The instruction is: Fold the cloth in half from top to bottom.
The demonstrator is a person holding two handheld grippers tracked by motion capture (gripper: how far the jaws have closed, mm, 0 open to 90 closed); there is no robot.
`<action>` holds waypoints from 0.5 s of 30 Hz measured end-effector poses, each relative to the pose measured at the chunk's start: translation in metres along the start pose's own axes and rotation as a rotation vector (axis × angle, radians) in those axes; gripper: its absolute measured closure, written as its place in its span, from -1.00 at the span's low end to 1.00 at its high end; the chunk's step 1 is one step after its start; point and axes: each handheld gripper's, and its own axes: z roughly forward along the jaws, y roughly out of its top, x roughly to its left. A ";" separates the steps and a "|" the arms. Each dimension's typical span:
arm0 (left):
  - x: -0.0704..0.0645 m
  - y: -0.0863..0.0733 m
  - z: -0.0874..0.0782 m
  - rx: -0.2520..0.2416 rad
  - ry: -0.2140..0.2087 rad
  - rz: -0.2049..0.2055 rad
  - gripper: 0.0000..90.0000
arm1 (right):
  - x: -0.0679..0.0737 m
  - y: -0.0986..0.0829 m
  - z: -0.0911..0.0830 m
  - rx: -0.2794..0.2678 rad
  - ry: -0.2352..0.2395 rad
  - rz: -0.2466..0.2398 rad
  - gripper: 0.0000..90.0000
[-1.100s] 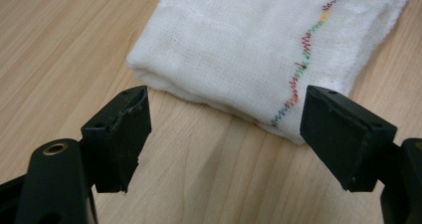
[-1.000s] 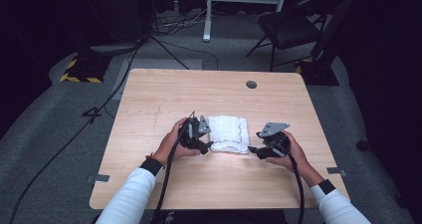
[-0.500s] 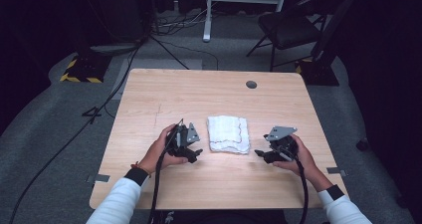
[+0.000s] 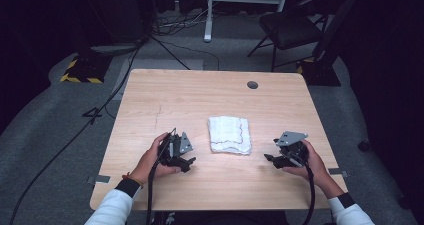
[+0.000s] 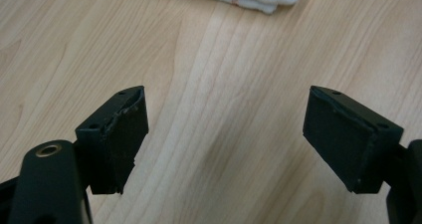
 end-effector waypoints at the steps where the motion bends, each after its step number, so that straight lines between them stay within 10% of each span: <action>1: -0.001 -0.003 -0.001 0.002 0.003 -0.002 -0.60 | 0.000 -0.002 -0.001 0.002 -0.002 0.003 -0.29; 15: -0.012 -0.034 -0.015 -0.001 0.043 -0.034 -0.60 | -0.009 -0.039 -0.012 0.015 -0.025 0.073 -0.30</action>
